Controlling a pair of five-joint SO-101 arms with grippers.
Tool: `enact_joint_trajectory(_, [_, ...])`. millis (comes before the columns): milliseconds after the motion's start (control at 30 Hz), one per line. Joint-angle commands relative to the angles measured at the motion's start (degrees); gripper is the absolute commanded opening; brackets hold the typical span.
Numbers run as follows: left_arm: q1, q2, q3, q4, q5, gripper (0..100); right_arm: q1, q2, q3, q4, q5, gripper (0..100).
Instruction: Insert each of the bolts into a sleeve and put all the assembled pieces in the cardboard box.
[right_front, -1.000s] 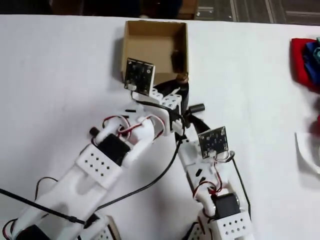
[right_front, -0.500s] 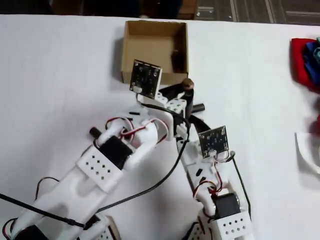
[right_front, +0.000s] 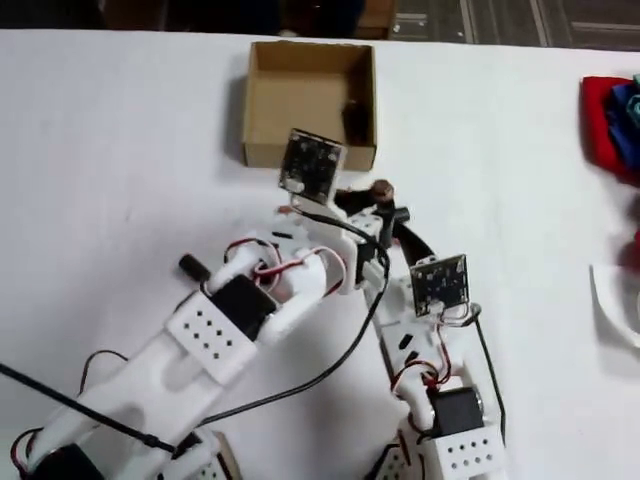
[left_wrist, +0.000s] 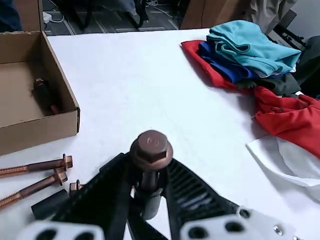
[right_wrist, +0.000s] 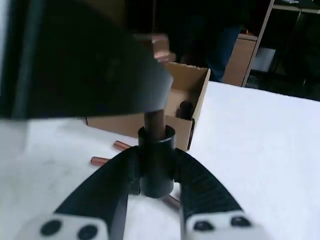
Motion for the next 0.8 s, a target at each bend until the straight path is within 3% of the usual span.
enact_joint_trajectory(0, [1.7, -0.3, -1.3, 0.2, 0.7, 3, 1.5, -0.2, 0.0, -1.7, -0.2, 2.2])
enact_joint_trajectory(233, [0.6, 2.5, -1.9, 0.2, 0.3, 5, 1.5, -0.2, 0.0, -1.6, -0.2, 2.2])
enact_joint_trajectory(433, [-1.5, 3.0, -3.9, 3.6, 0.7, 25, 1.5, -0.2, 0.0, -1.5, -0.2, 2.2])
enact_joint_trajectory(600, [-1.8, 3.0, -10.7, 10.2, 0.4, 25, 1.5, -0.2, 0.1, -1.5, -0.2, 2.2])
enact_joint_trajectory(767, [-6.9, 3.0, -18.4, 17.1, 0.1, 25, 2.1, 0.0, 0.6, -1.3, -0.2, 2.2])
